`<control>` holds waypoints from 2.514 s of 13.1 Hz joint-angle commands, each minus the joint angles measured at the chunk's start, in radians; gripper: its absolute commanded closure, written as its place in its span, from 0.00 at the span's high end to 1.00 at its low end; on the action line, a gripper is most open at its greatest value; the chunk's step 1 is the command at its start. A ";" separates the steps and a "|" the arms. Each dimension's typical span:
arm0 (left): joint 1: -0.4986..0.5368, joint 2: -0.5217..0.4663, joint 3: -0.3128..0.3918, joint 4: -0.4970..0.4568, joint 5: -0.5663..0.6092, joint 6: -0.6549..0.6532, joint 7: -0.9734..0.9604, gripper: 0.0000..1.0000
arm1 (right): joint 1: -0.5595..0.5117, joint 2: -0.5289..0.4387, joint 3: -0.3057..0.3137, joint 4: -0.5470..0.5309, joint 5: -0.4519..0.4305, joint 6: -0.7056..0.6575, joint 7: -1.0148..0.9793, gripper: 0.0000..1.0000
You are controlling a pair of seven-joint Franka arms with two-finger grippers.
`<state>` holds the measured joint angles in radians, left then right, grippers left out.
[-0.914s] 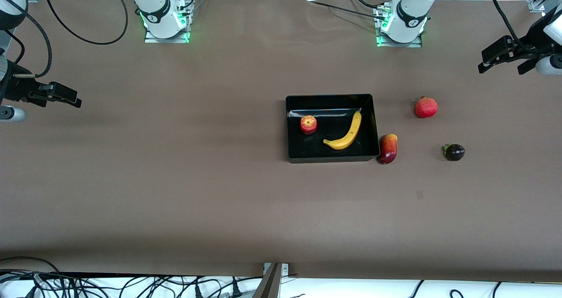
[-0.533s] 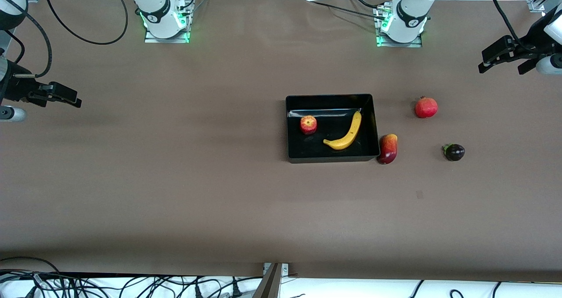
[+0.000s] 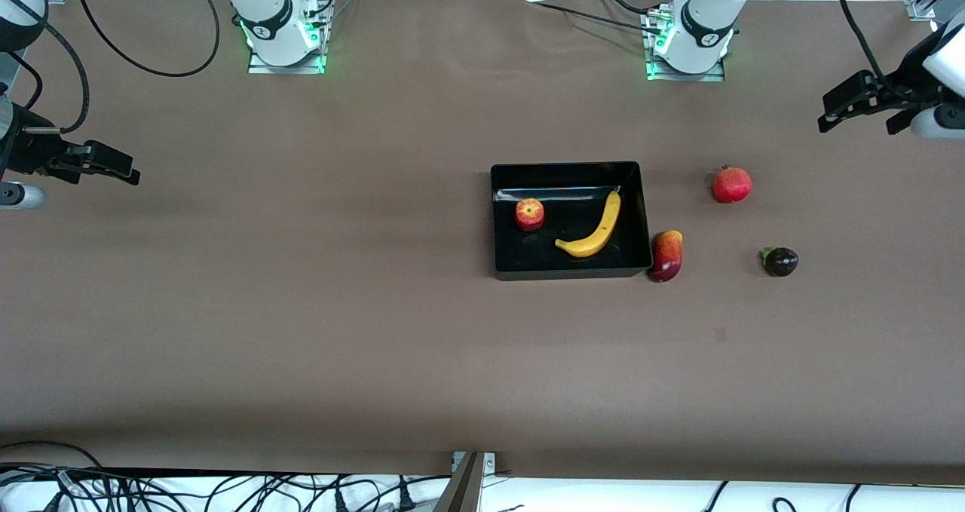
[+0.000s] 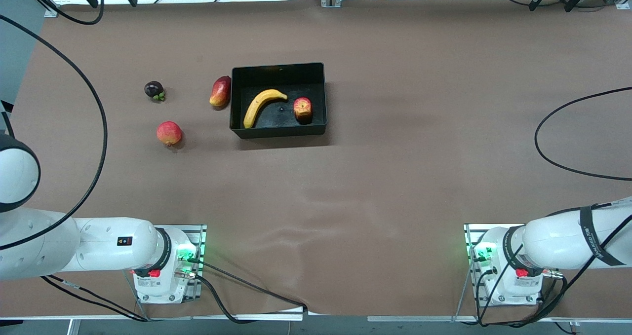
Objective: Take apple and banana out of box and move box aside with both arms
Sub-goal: 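Move the left gripper over the red apple in the black tray, then lower the left gripper and close it on the red apple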
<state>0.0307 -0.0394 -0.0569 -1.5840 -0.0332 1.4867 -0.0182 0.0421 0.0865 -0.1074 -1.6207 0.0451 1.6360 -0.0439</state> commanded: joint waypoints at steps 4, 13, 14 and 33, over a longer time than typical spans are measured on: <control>-0.035 0.121 -0.122 0.042 -0.010 0.041 -0.130 1.00 | -0.005 0.001 0.002 0.016 0.013 -0.021 -0.010 1.00; -0.159 0.257 -0.345 -0.289 -0.008 0.642 -0.580 1.00 | -0.007 -0.001 -0.009 0.016 0.015 -0.071 -0.005 1.00; -0.196 0.300 -0.345 -0.291 -0.001 0.685 -0.615 1.00 | -0.005 0.001 -0.011 0.016 0.013 -0.071 -0.007 1.00; -0.405 0.650 -0.270 -0.294 0.118 1.000 -0.690 1.00 | -0.005 -0.001 -0.017 0.016 0.012 -0.079 -0.005 1.00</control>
<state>-0.3603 0.5987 -0.3381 -1.9008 0.0575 2.4864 -0.6869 0.0415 0.0863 -0.1224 -1.6192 0.0450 1.5780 -0.0439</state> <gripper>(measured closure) 0.000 0.000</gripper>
